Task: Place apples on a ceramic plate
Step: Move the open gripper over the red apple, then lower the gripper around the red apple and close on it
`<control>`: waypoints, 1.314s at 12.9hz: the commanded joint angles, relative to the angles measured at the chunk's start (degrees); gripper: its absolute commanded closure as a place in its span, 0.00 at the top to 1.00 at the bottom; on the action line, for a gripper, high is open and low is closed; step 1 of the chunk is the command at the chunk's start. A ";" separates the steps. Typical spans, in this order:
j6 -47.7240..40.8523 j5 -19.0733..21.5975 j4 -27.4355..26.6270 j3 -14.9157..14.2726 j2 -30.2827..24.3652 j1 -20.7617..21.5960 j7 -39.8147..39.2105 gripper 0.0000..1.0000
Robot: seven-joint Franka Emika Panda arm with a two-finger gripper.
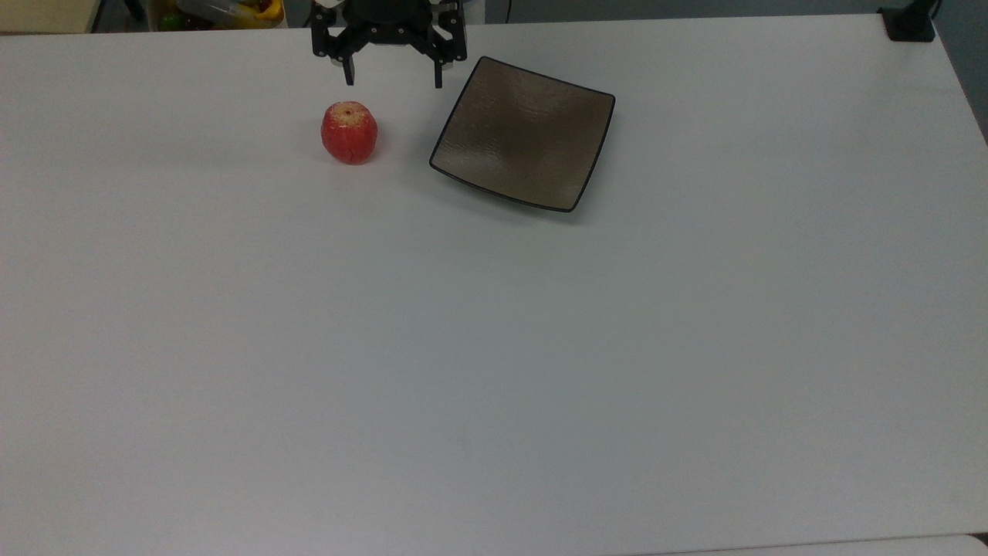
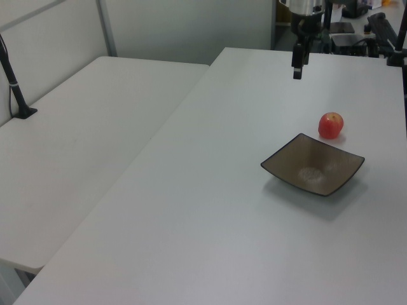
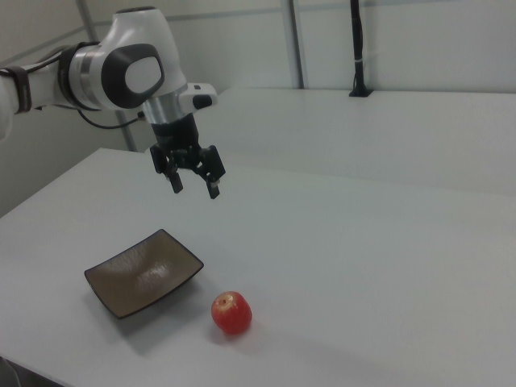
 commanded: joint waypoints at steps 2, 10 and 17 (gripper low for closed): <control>4.35 -4.18 -10.70 -1.90 -5.42 0.29 -1.33 1.00; 14.38 -10.61 -20.03 -2.35 -0.17 -2.09 -5.98 1.00; 14.92 -12.98 -20.30 -2.35 5.12 -2.00 -5.99 1.00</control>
